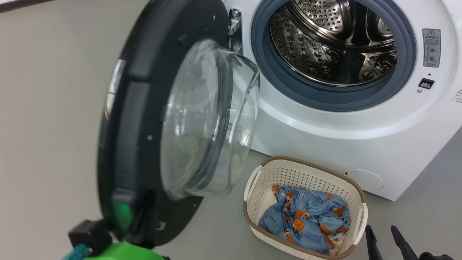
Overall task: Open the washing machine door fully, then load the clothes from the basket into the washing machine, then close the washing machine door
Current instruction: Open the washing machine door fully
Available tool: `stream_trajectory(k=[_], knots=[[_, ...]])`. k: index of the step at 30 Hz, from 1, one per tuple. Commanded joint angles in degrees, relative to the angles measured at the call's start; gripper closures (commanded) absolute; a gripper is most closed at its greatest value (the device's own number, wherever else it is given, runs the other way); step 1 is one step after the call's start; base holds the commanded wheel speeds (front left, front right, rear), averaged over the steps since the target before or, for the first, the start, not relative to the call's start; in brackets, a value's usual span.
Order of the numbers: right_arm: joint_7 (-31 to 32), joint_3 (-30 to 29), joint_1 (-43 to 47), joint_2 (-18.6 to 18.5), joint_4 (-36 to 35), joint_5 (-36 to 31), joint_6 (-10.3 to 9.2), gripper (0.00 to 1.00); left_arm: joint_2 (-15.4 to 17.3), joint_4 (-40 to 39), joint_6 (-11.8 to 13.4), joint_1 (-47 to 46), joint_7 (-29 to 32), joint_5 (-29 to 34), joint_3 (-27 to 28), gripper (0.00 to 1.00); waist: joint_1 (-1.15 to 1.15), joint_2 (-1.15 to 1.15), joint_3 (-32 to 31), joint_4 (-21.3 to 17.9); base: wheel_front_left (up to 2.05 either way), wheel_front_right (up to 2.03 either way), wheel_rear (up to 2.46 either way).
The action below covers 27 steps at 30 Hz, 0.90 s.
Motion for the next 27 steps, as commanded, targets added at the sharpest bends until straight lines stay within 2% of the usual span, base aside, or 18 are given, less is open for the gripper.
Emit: stream_trajectory(k=[1,18,27], knots=[[-0.68,1.63,-1.89,-0.97,-1.25,0.06,0.1,0.0,1.32,0.25,0.94,-3.6,-0.97,-0.08,3.85,1.0,0.0,0.0,0.03,0.05,0.0,0.0,0.0],[-0.68,2.22,-2.12,-3.03,-1.25,-0.28,0.1,0.0,5.42,24.89,0.56,-18.33,-12.69,-2.43,16.74,1.0,0.0,0.0,2.88,-1.96,0.0,0.0,0.0],[-0.68,2.77,-2.95,-3.32,-0.89,-0.25,0.1,0.0,8.26,38.13,-1.45,-24.83,-16.0,-2.08,20.77,1.0,0.0,0.0,3.21,-3.68,0.0,0.0,0.0]])
